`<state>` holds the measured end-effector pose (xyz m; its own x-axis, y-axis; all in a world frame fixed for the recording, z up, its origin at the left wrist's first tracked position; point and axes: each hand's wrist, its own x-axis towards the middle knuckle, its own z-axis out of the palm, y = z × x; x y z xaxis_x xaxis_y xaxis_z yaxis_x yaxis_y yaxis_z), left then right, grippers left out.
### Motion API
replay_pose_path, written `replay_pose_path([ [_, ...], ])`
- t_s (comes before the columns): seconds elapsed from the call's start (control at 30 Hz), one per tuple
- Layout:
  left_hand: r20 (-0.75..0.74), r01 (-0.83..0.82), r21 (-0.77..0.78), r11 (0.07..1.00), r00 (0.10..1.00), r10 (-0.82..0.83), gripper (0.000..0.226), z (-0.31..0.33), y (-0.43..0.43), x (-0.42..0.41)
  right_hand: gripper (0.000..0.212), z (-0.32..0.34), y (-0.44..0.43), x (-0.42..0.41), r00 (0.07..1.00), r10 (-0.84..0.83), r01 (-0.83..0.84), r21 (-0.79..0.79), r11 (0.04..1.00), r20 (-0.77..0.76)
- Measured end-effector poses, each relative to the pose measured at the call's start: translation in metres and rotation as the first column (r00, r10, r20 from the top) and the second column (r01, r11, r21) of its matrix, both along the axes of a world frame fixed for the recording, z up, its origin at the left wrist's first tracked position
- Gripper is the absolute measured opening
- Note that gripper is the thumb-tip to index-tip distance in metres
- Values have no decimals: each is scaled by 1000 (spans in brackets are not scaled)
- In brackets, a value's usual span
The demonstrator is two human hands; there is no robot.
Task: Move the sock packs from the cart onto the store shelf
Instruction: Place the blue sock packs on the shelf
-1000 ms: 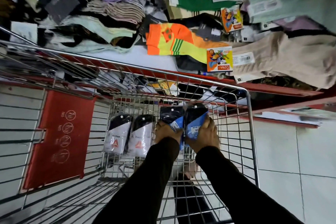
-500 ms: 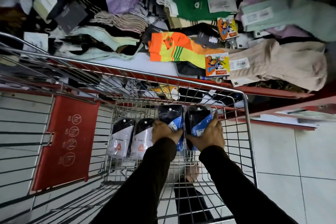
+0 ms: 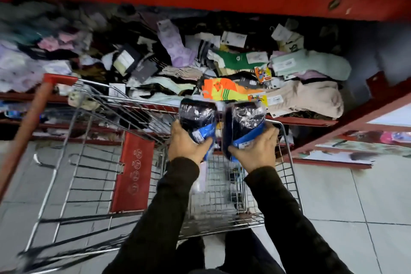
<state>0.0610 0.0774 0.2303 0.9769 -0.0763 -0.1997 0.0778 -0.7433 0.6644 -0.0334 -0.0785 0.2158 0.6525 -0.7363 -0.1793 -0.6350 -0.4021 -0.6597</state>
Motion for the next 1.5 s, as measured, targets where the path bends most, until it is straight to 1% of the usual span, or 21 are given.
replay_pose_path([
  [0.1,143,19,-84,996,990,-7,110,41,13,15,138,34,9,17,986,1,2,-23,1000,165],
  [0.2,247,40,-155,987,969,-1,112,79,19,28,131,77,15,33,955,32,8,-132,991,295],
  [0.3,313,45,-217,975,949,26,110,112,18,43,124,114,14,51,917,59,32,-219,975,395],
  [0.37,342,71,-282,957,939,31,111,133,18,48,123,134,15,60,890,78,38,-244,969,450],
  [0.4,386,97,-325,941,922,38,111,150,18,56,124,151,16,70,852,101,47,-268,962,514],
  [0.5,469,134,-373,918,881,61,107,167,17,62,122,165,12,80,803,129,48,-279,959,582],
  [0.57,550,174,-405,898,831,87,103,187,14,77,121,184,7,94,758,145,72,-302,951,636],
  [0.63,615,216,-418,882,782,100,101,210,4,99,116,208,-2,115,724,160,95,-326,940,671],
  [0.7,644,235,-425,874,757,110,103,230,-8,125,114,231,-13,138,692,159,115,-325,939,704],
  [0.8,635,260,-440,859,767,93,106,246,-30,159,111,252,-24,172,677,132,184,-340,922,724],
  [0.9,595,275,-473,837,800,73,108,248,-51,188,108,257,-33,202,674,101,218,-327,920,732],
  [1.07,542,240,-488,839,837,76,109,237,-73,215,109,244,-39,232,719,12,279,-304,911,695],
  [1.17,535,231,-499,835,840,87,110,232,-78,219,110,237,-34,238,747,-23,302,-308,902,665],
  [1.3,543,211,-397,893,839,43,111,229,-80,218,109,234,-33,234,764,-54,331,-319,888,642],
  [1.4,496,197,-305,932,868,-21,112,230,-84,215,97,231,-34,229,797,-39,314,-358,880,603],
  [1.5,474,236,-272,933,877,-83,111,232,-87,212,86,229,-35,225,816,-21,278,-361,890,577],
])
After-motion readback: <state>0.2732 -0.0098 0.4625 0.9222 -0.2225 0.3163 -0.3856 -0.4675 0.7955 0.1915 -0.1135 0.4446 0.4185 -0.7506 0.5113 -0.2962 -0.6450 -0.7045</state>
